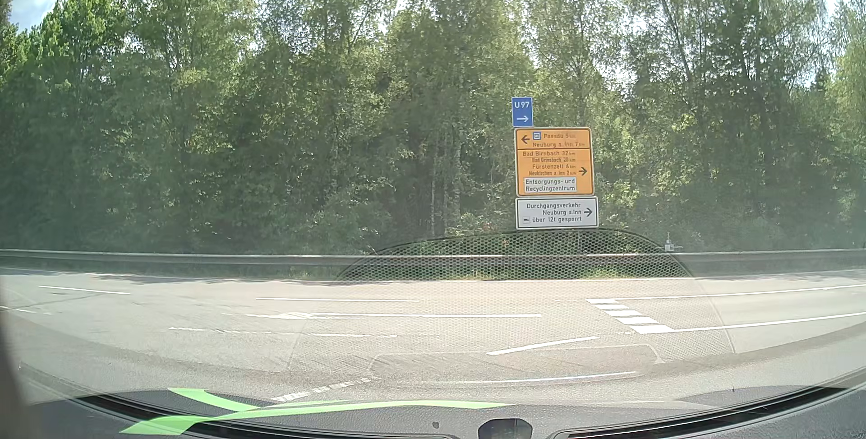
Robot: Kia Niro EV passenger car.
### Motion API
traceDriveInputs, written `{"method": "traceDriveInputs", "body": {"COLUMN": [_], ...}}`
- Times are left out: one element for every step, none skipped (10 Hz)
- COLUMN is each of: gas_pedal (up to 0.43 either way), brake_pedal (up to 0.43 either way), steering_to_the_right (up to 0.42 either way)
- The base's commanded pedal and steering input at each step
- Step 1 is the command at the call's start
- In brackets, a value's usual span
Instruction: Follow the waypoints while adhering to traffic rules and regulations
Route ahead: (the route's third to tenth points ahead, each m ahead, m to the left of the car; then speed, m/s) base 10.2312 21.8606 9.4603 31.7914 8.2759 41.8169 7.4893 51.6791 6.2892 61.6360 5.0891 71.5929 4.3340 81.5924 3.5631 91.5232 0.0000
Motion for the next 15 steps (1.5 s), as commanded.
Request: {"method": "traceDriveInputs", "body": {"gas_pedal": [0.0,0.0,0.0,0.0,0.0,0.0,0.0,0.0,0.0,0.0,0.0,0.0,0.0,0.0,0.0], "brake_pedal": [0.299,0.299,0.299,0.299,0.299,0.299,0.299,0.299,0.299,0.299,0.299,0.299,0.299,0.299,0.293], "steering_to_the_right": [-0.063,-0.063,-0.063,-0.063,-0.063,-0.063,-0.063,-0.063,-0.063,-0.063,-0.063,-0.063,-0.063,-0.063,-0.063]}}
